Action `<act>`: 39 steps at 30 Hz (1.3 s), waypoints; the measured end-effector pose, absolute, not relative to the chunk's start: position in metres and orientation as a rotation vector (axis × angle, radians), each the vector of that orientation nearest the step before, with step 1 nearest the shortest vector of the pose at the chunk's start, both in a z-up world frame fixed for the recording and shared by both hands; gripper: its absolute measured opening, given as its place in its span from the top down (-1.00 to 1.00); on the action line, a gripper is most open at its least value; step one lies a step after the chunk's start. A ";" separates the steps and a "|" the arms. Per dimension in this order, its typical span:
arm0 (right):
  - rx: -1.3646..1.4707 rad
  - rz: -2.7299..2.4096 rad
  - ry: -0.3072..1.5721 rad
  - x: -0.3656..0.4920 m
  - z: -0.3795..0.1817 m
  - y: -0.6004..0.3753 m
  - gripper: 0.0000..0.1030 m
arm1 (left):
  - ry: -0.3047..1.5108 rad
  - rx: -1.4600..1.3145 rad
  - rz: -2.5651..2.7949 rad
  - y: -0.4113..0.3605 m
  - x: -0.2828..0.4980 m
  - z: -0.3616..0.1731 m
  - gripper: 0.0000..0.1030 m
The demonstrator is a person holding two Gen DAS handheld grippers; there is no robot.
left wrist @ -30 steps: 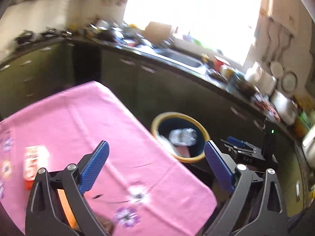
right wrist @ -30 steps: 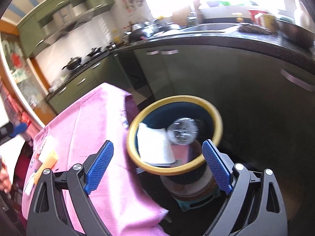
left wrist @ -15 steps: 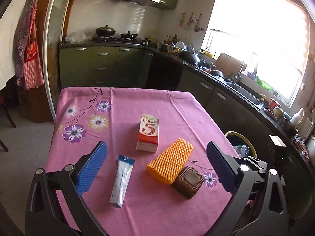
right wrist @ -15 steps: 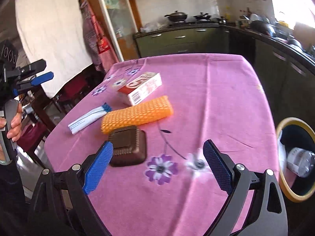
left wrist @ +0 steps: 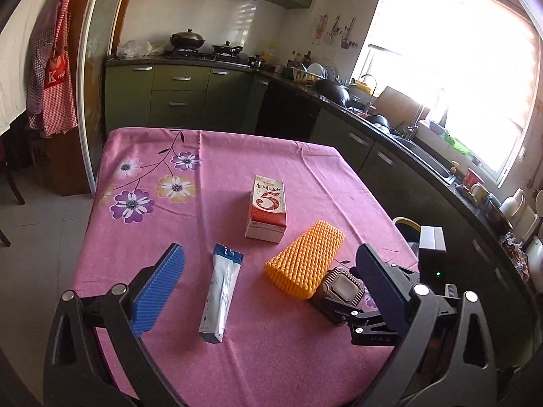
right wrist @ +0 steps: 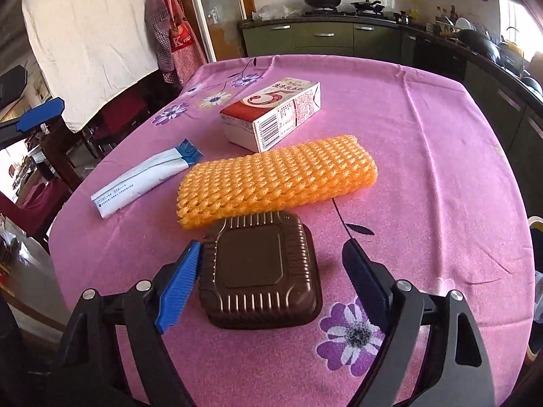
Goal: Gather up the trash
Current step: 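Grasp the brown plastic container with the right gripper and lift, then carry the brown container over the bin and open the right gripper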
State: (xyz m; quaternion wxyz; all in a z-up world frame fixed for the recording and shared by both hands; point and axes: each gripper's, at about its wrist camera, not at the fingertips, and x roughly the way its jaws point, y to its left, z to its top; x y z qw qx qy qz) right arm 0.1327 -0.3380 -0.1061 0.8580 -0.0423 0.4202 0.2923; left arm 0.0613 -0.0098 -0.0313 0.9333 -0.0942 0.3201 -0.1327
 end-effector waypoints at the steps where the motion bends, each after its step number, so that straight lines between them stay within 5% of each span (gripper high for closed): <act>1: -0.093 0.614 0.887 0.132 -0.107 -0.336 -0.60 | 0.658 -0.194 -0.274 -0.010 0.062 -0.032 -0.87; 6: -0.138 0.592 0.881 0.131 -0.106 -0.329 -0.27 | 0.673 -0.187 -0.278 -0.014 0.065 -0.035 -0.87; 22: -0.083 0.582 0.837 0.120 -0.085 -0.364 -0.22 | 0.702 -0.159 -0.280 -0.027 0.067 -0.036 -0.87; 39: 0.050 -0.079 0.805 0.163 -0.090 -0.613 -0.24 | 0.752 -0.134 -0.309 -0.051 0.083 -0.044 -0.87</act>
